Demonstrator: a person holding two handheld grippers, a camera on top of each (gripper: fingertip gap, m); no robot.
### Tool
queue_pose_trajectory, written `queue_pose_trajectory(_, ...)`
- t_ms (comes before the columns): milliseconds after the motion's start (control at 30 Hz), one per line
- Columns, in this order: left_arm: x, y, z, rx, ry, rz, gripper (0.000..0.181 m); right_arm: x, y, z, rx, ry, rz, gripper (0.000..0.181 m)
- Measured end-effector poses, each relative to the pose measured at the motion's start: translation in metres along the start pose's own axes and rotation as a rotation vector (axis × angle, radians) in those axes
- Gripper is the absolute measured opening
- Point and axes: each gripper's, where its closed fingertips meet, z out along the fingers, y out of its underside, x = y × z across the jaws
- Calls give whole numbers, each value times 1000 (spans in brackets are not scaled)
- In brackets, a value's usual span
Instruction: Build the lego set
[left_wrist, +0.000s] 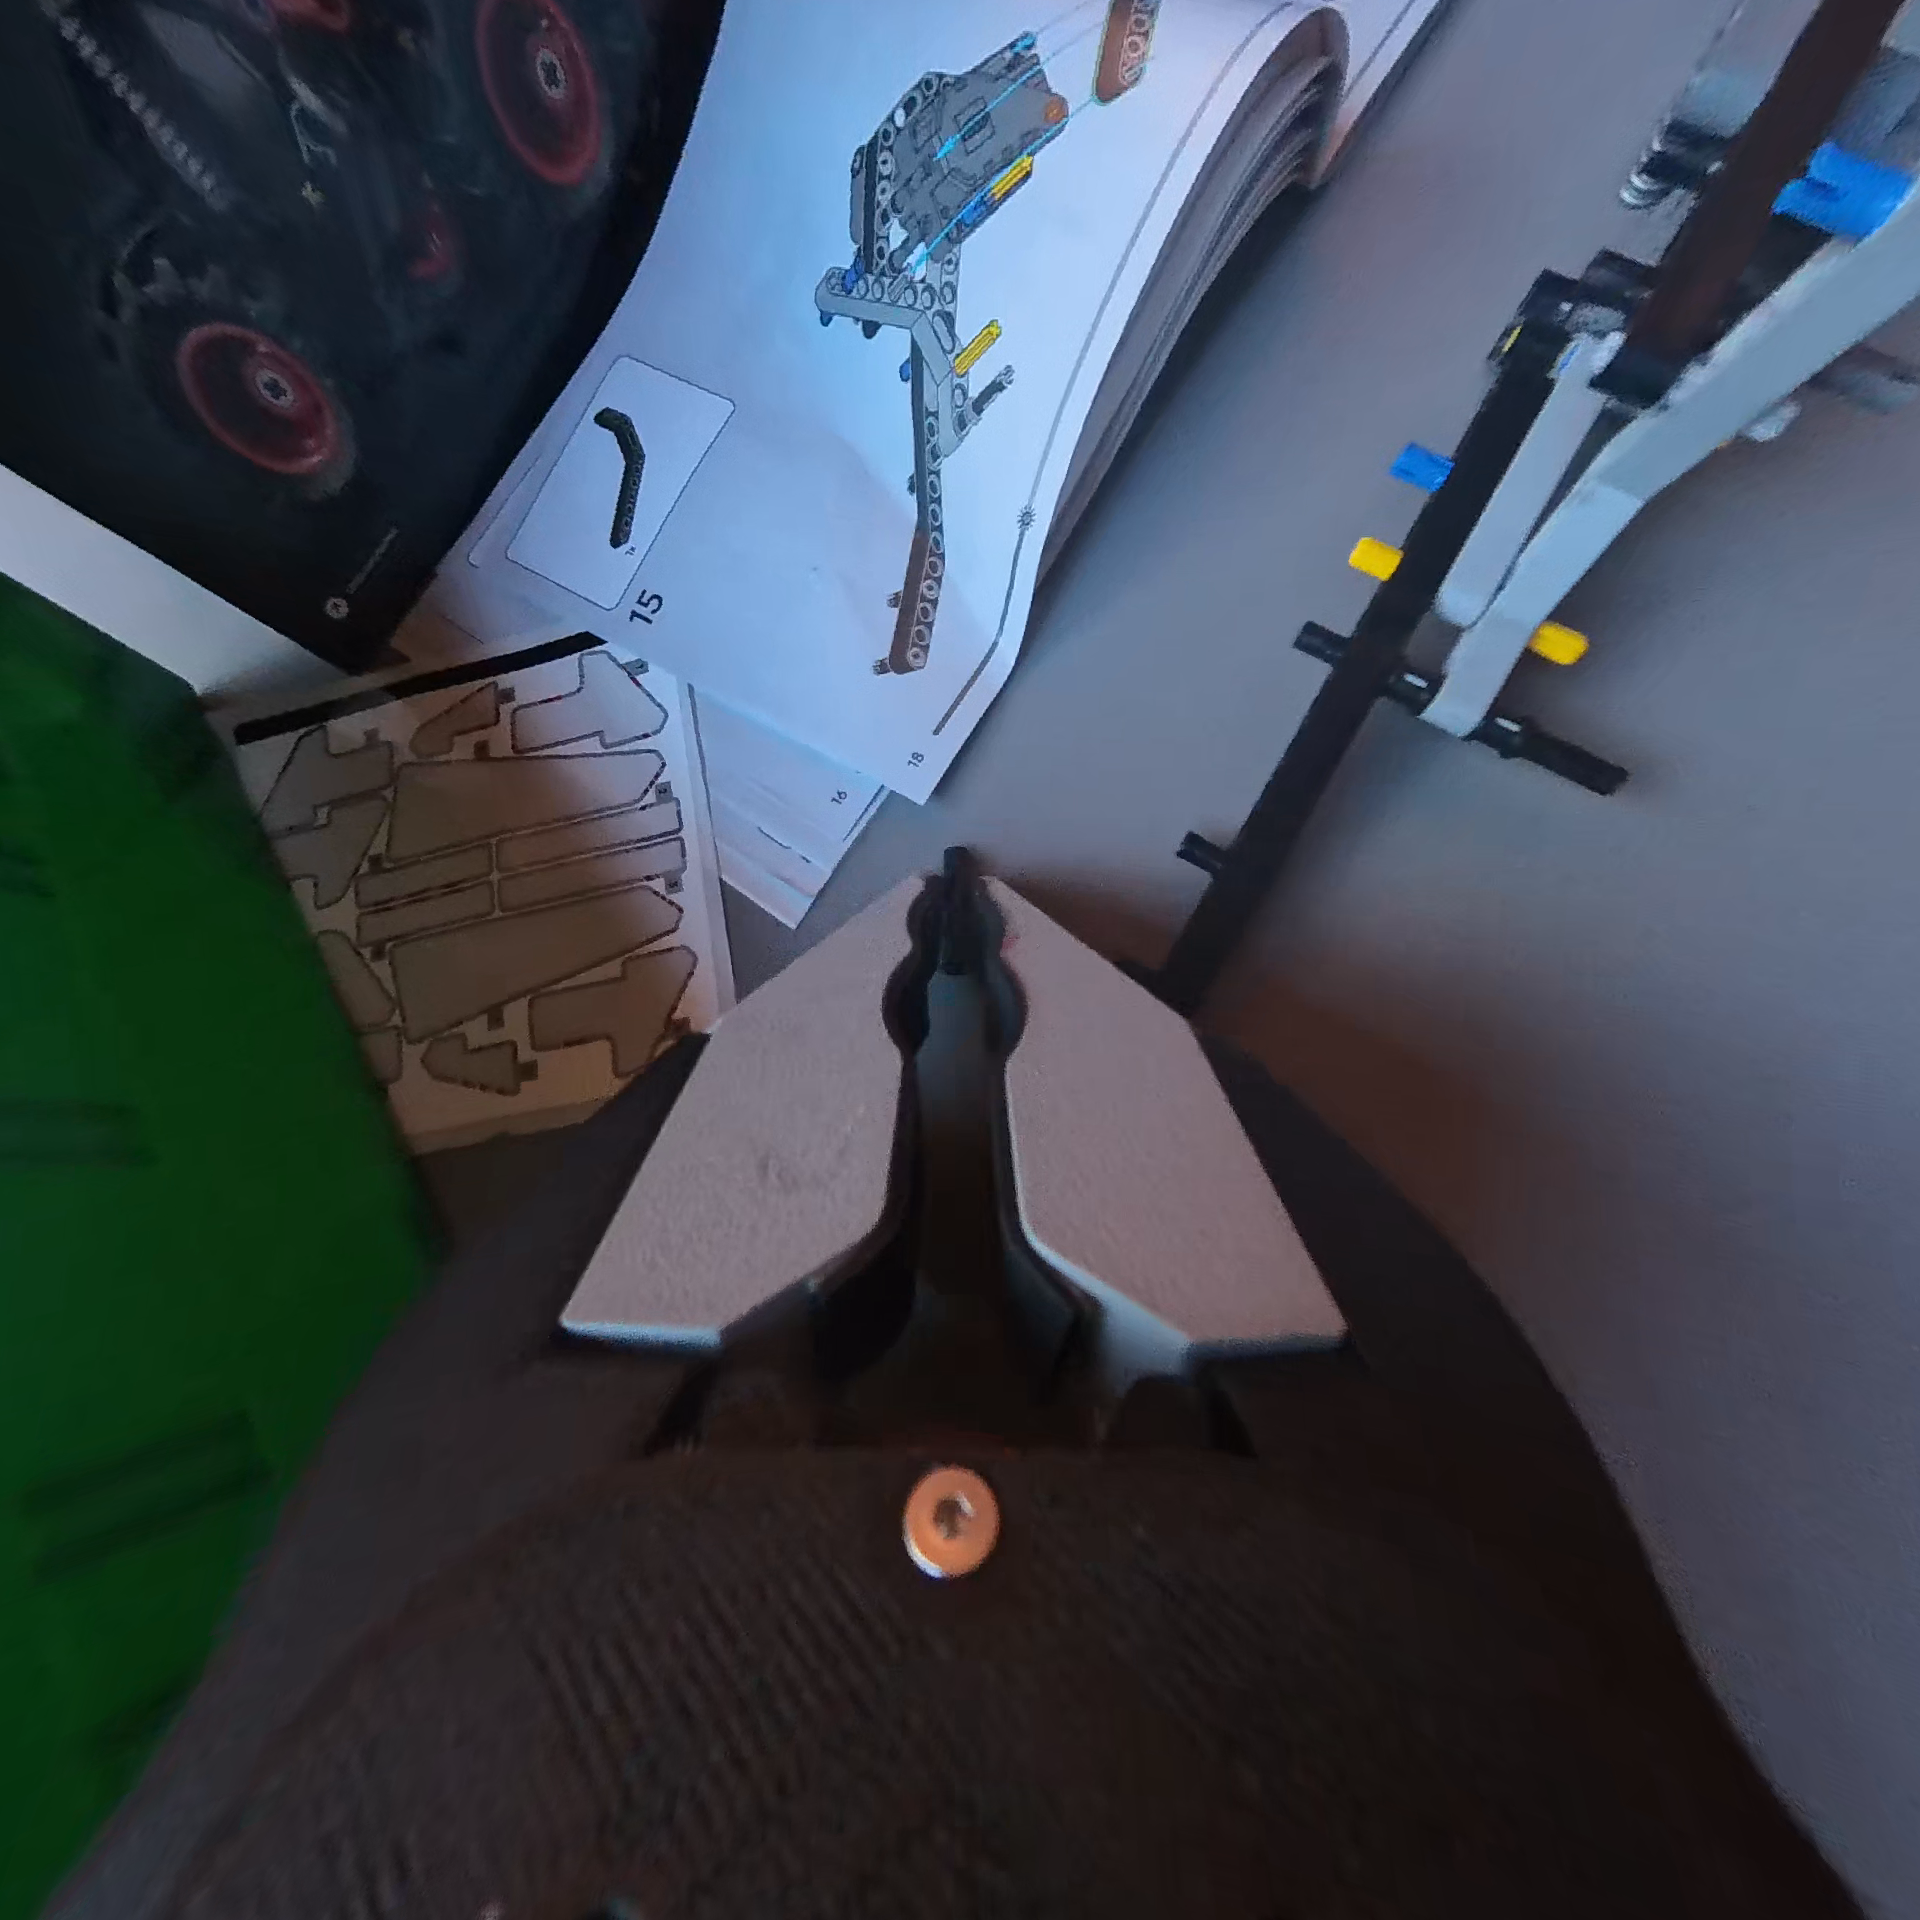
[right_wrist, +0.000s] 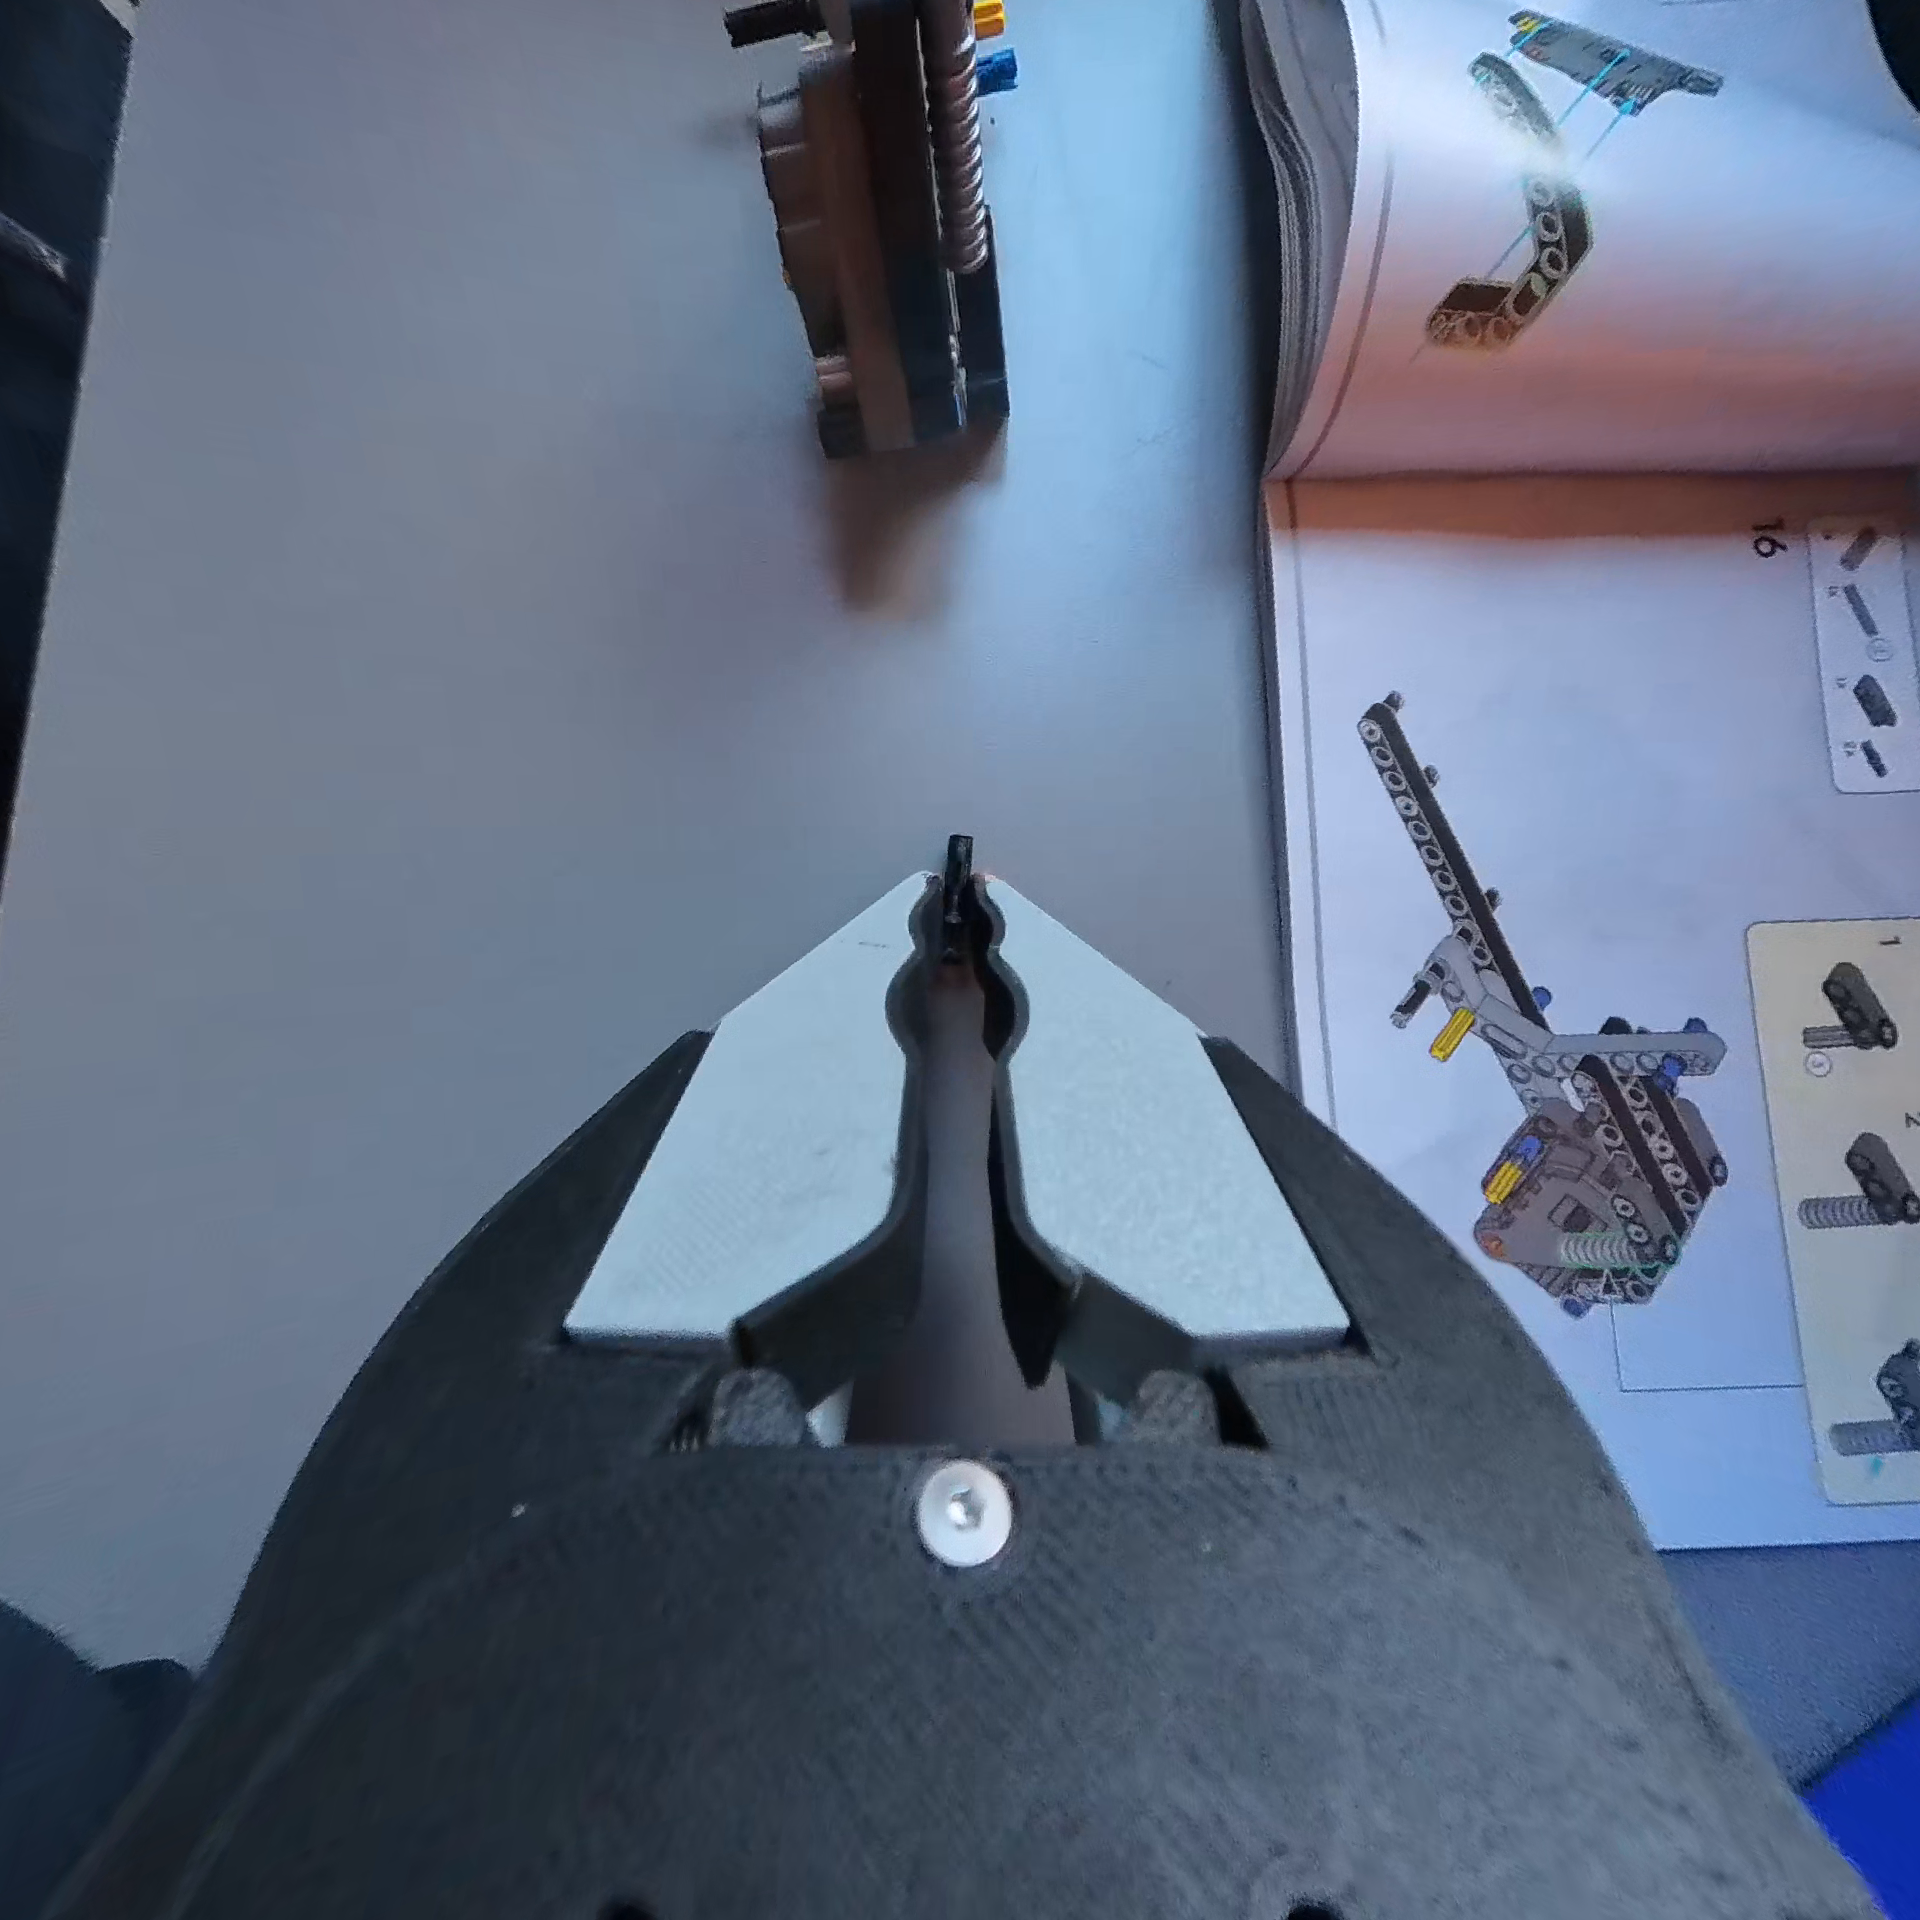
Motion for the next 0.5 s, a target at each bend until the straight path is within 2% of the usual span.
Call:
queue_pose_trajectory(100, -7, 0, 0, -23, -34, 14, 2, -3, 0, -2, 9, -14, -7, 10)
queue_pose_trajectory(167, -11, -11, -7, 22, -74, 42, 2, -3, -6, -7, 61, -14, -4, 18)
queue_pose_trajectory(267, -3, -65, -37, 232, -117, 113, 1, -2, -25, -23, 187, -24, 34, 28)
queue_pose_trajectory(333, 14, -110, -59, 391, -137, 236, 1, 2, -42, -36, 286, 4, 41, 24)
queue_pose_trajectory(433, 50, -157, -69, 484, -168, 465, 1, 5, -81, -55, 508, 13, 74, 14)
queue_pose_trajectory(500, 74, -177, -63, 501, -195, 624, 0, 4, -104, -61, 637, -26, 128, 14)
